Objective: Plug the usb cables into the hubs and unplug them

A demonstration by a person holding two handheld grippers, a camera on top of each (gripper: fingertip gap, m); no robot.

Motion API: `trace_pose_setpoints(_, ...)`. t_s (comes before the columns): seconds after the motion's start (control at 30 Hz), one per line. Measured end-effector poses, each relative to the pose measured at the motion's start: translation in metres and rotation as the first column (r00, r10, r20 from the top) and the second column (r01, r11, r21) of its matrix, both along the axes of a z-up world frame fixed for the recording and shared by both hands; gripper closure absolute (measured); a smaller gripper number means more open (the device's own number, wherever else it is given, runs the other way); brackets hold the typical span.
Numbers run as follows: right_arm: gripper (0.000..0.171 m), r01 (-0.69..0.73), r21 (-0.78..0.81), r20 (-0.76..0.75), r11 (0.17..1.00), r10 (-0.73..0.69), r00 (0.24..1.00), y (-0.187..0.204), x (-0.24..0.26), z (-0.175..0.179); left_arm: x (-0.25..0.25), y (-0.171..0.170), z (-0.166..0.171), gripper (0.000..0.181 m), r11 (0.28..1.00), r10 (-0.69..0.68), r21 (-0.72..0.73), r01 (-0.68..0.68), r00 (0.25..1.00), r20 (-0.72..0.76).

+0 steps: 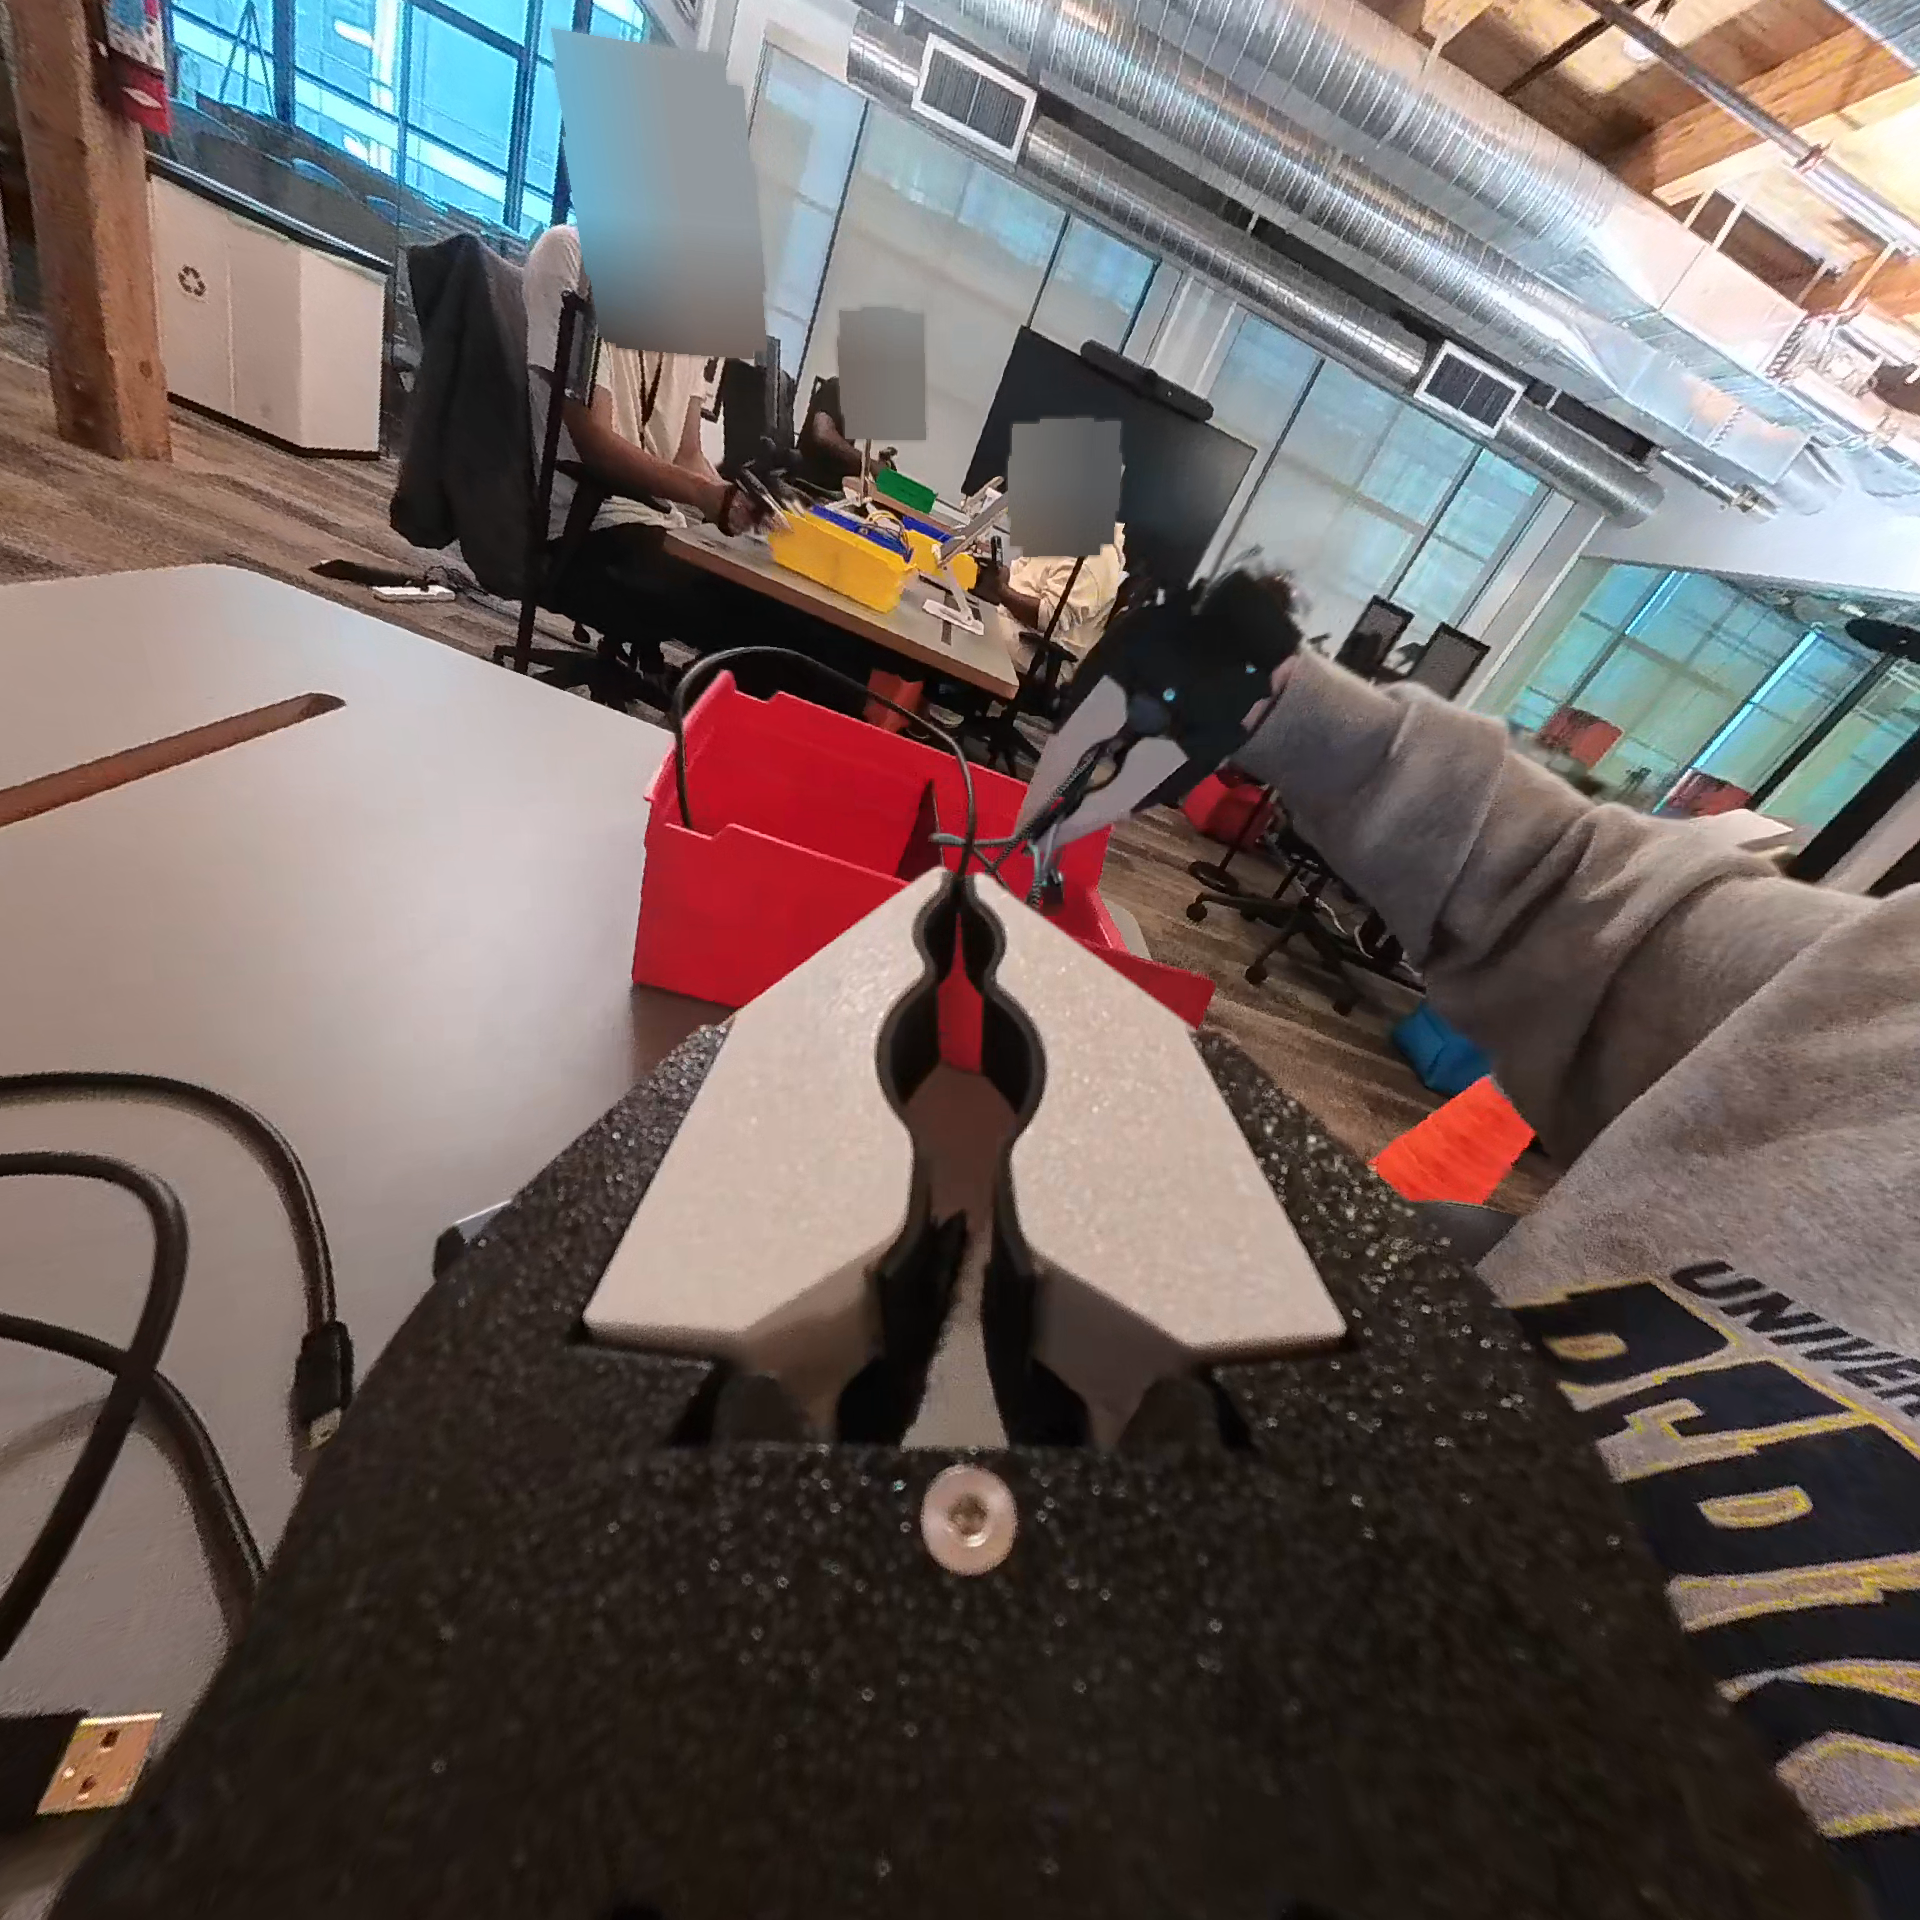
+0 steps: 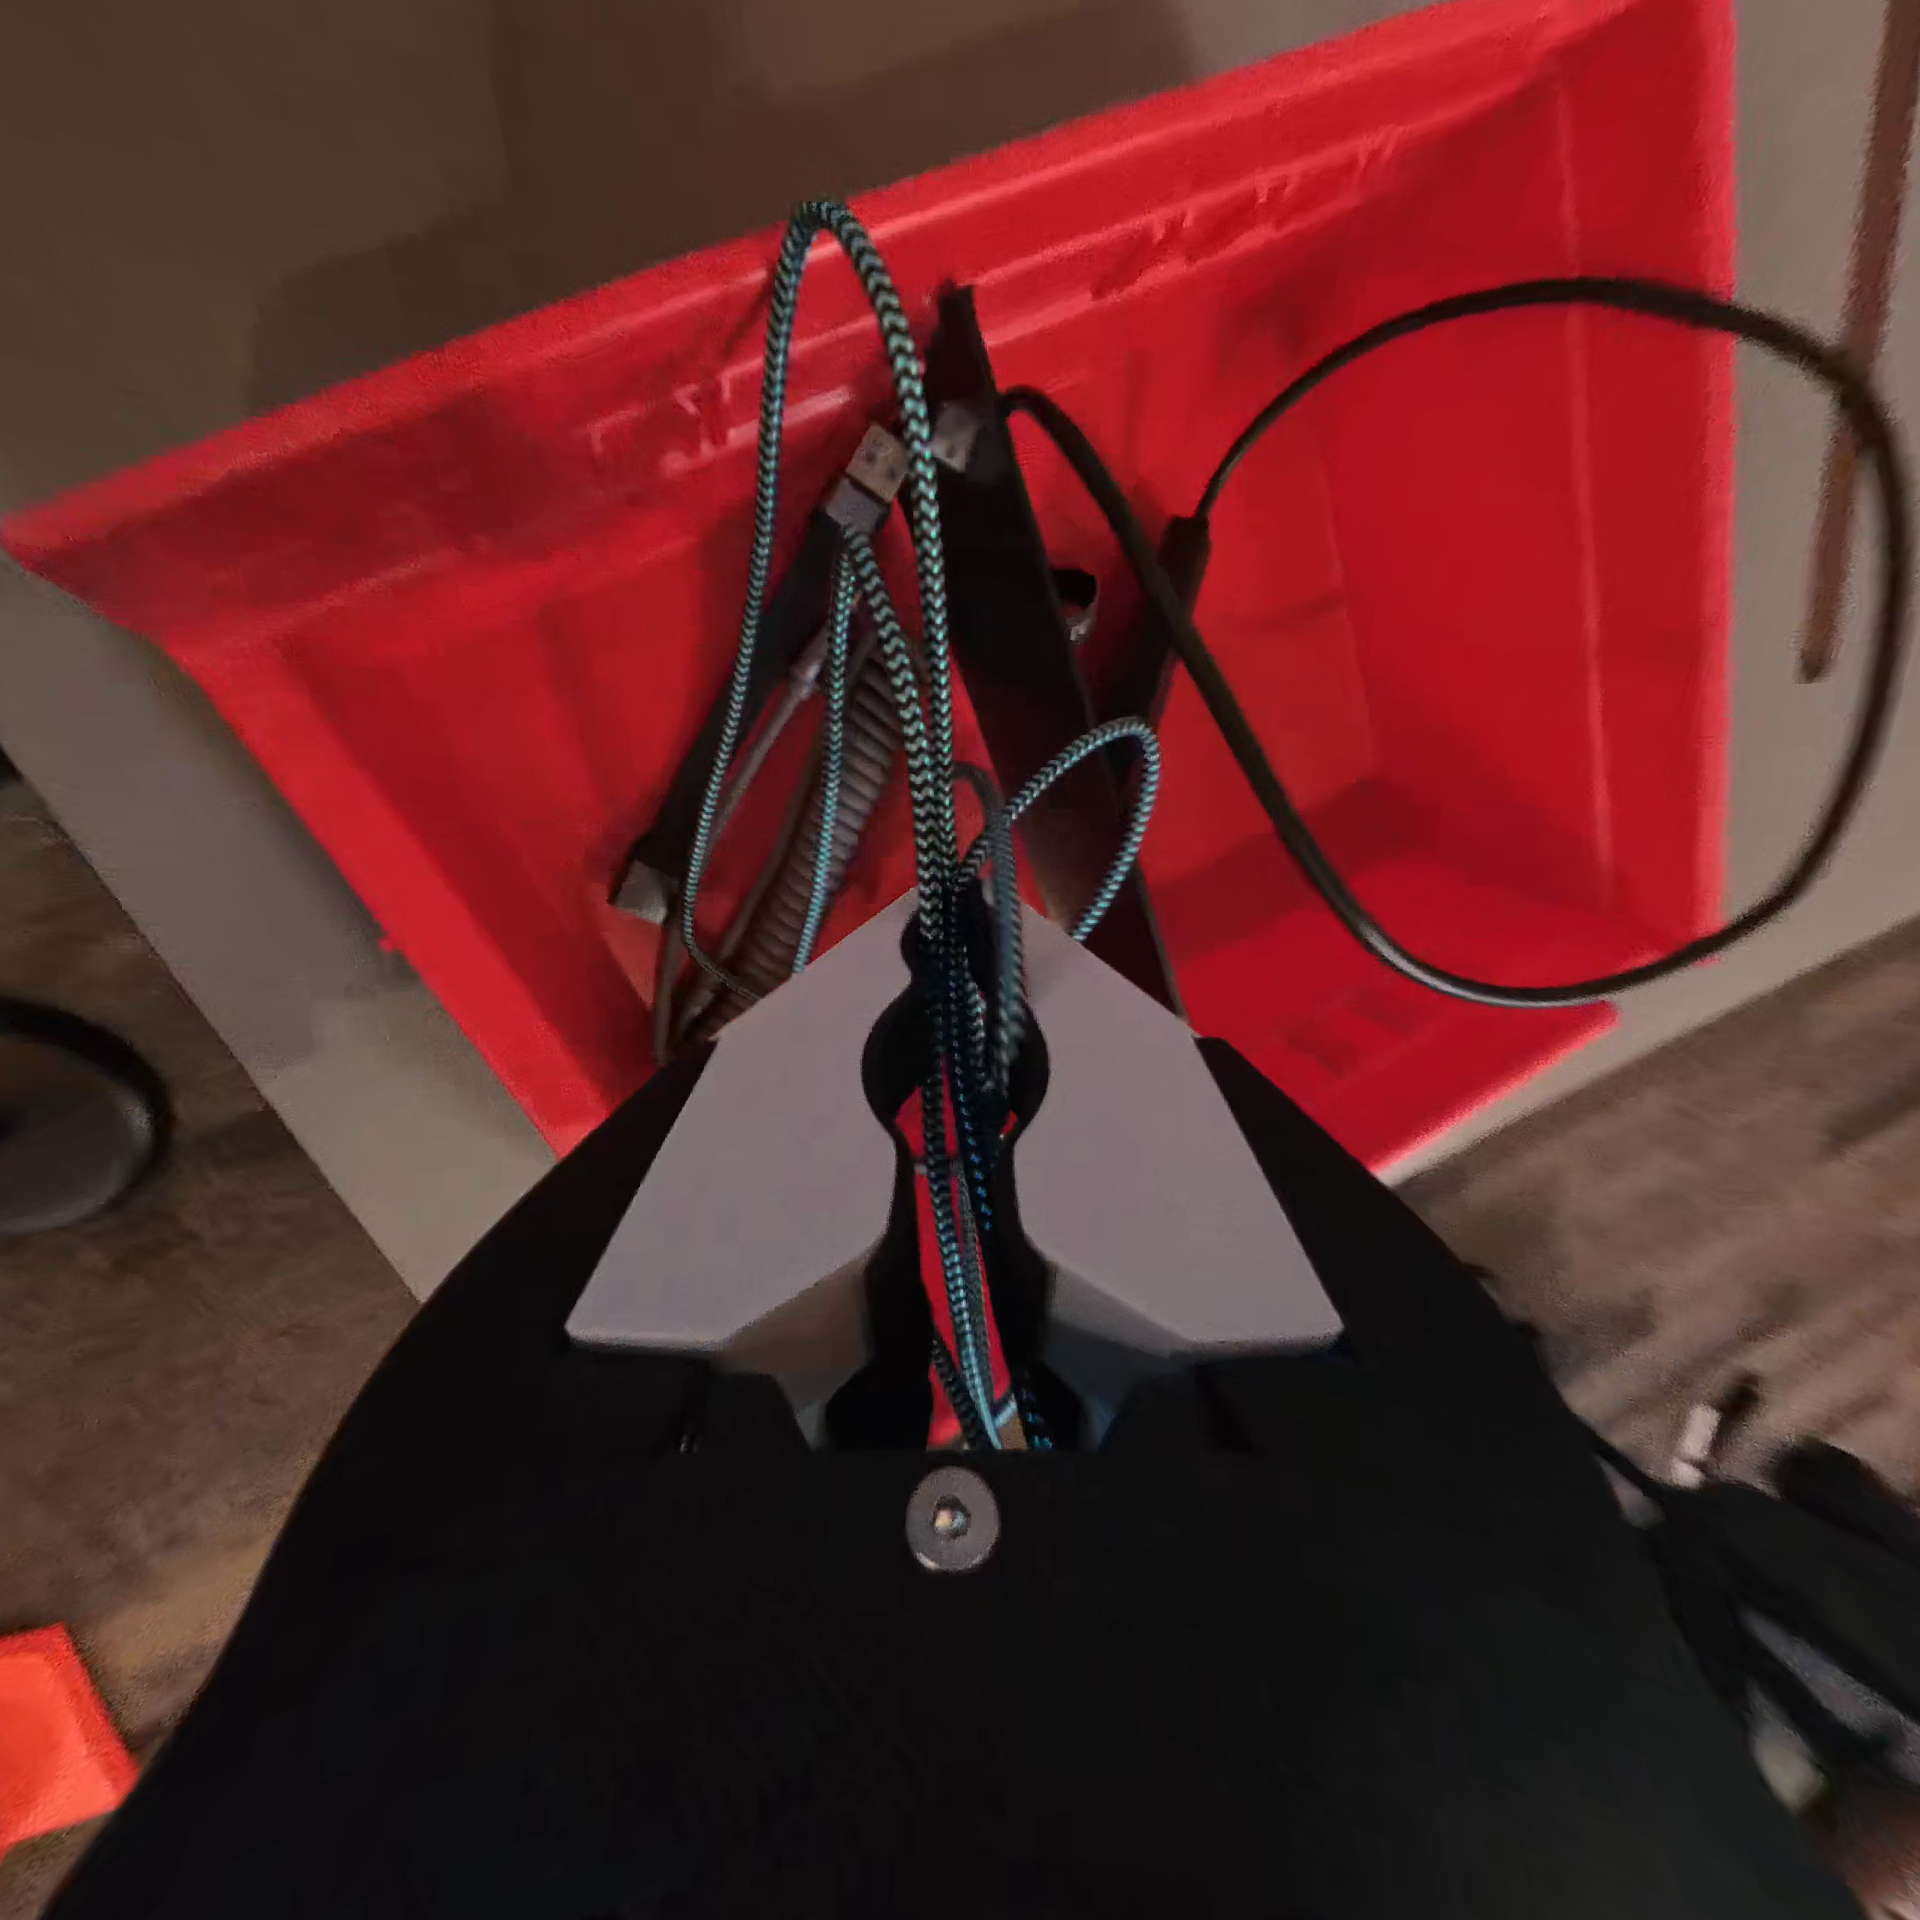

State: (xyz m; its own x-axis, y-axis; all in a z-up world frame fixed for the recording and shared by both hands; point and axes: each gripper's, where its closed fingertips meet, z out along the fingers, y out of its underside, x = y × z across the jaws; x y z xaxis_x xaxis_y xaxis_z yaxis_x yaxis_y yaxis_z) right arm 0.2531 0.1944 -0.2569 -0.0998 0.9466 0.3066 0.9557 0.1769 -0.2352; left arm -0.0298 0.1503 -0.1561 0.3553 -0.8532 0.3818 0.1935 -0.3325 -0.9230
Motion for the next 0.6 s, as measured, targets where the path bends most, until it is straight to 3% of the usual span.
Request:
trace_pose_setpoints(0.13,0.17,0.037,-0.087,-0.079,0.996,-0.044,0.996,-0.002,0.001,-0.021,-0.001,0.001,-0.002,0.181,1.0,0.003,-0.007,-0.003,1.0,0.003)
trace_pose_setpoints(0.27,0.169,0.09,-0.16,-0.089,0.983,-0.105,0.99,-0.008,0.003,-0.02,0.0,0.0,-0.005,0.181,1.0,-0.006,-0.018,0.006,1.0,0.002)
trace_pose_setpoints(0.47,0.111,0.183,-0.189,-0.054,0.965,-0.197,0.979,-0.021,0.003,0.027,0.0,0.0,-0.008,0.181,0.999,-0.023,-0.034,0.023,1.0,0.007)
trace_pose_setpoints(0.6,0.099,0.176,-0.107,-0.055,0.979,-0.182,0.982,-0.028,0.001,0.061,-0.001,0.0,-0.011,0.181,0.998,-0.029,-0.049,0.029,1.0,0.009)
